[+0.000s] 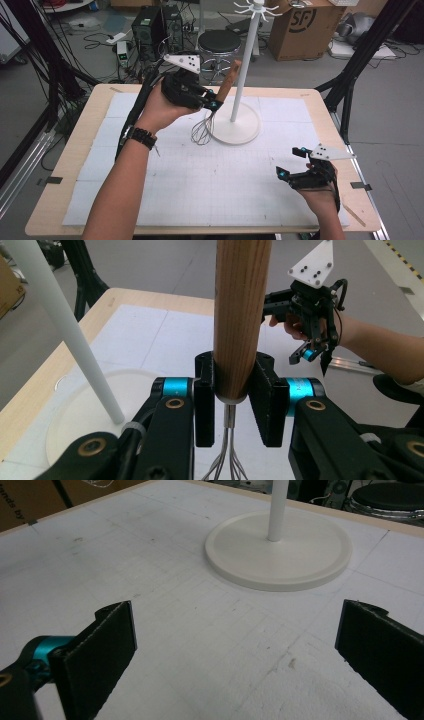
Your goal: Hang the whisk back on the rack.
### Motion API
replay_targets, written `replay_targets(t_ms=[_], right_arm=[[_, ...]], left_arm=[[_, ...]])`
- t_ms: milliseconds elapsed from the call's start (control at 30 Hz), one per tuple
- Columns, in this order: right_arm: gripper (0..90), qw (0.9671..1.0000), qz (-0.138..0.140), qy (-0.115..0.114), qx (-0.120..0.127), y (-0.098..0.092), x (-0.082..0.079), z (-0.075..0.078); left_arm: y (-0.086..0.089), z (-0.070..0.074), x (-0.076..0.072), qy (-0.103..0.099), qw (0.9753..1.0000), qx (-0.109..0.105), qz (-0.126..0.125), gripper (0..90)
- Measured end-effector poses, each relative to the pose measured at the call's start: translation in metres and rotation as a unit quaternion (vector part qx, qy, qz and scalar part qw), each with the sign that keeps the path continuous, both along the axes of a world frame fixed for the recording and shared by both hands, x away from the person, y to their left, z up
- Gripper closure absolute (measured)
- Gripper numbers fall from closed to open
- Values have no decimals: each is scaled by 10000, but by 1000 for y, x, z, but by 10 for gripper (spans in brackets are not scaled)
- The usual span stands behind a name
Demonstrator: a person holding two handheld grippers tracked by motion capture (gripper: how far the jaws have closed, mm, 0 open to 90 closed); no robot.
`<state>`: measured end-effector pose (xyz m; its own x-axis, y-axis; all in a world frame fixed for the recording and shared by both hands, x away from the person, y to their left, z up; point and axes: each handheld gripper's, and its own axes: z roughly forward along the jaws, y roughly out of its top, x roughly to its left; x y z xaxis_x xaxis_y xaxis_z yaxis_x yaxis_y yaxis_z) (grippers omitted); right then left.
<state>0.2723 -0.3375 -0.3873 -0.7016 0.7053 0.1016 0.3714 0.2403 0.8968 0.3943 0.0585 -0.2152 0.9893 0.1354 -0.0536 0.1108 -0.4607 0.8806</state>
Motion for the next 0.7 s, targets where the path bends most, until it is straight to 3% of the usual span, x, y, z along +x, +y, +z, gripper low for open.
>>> replay_targets(t_ms=[133, 333, 567, 700], right_arm=[[17, 10000, -25, 2, -2, -1, 0, 0], [17, 10000, -55, -1, 39, -4, 0, 0], [17, 10000, -62, 6, 36, -5, 1, -1], [17, 10000, -60, 14, 50, -6, 0, 0]], left_arm=[[-4, 4, 7, 51, 9999, -66, -106, 737], [-13, 14, 18, 19, 9999, 64, -151, 737], [-17, 32, 31, -25, 9997, -143, -188, 737], [-19, 37, 39, -5, 9997, -117, -194, 737]])
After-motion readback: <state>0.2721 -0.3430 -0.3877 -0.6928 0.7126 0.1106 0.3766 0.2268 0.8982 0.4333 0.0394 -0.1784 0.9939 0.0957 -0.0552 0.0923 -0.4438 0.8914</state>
